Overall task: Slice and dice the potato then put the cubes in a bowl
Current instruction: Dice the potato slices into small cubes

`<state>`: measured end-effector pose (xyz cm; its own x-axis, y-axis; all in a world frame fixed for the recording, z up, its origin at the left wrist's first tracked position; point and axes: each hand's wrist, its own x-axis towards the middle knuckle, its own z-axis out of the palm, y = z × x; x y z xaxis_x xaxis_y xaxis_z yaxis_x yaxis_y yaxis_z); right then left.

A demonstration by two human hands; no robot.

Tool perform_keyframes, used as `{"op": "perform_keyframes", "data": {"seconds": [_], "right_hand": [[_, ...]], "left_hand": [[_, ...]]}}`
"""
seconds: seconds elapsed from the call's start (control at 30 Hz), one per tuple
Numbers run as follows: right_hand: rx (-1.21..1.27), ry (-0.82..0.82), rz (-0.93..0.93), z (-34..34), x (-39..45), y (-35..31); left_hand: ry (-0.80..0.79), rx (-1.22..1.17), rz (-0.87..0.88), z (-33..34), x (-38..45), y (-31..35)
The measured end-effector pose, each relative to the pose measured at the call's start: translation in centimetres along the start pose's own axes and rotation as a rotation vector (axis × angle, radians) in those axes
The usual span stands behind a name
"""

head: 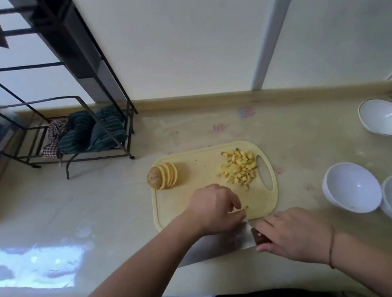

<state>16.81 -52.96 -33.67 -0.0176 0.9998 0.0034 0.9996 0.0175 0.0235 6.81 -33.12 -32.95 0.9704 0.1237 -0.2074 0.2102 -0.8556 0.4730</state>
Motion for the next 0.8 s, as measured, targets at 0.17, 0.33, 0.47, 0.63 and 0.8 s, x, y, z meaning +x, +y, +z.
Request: {"op": "perform_keyframes", "data": {"seconds": [0.17,0.33,0.47,0.63,0.8], "right_hand": [[-0.014,-0.011,0.003,0.0,0.2,0.3],[-0.012,-0.019,0.019,0.1,0.3,0.0],[0.015,-0.006,0.024,0.0,-0.2,-0.2],[0.036,0.052,0.048,0.4,-3.0,0.0],[0.081,0.013,0.276,0.8,-9.0,0.7]], "left_hand": [[-0.018,0.061,-0.012,0.6,0.6,0.4],[-0.019,0.129,0.025,0.7,0.9,0.2],[0.016,0.118,0.016,-0.4,1.6,-1.6],[-0.052,0.116,-0.005,-1.6,3.2,-6.1],[-0.050,0.117,0.077,-0.4,2.6,-7.4]]}}
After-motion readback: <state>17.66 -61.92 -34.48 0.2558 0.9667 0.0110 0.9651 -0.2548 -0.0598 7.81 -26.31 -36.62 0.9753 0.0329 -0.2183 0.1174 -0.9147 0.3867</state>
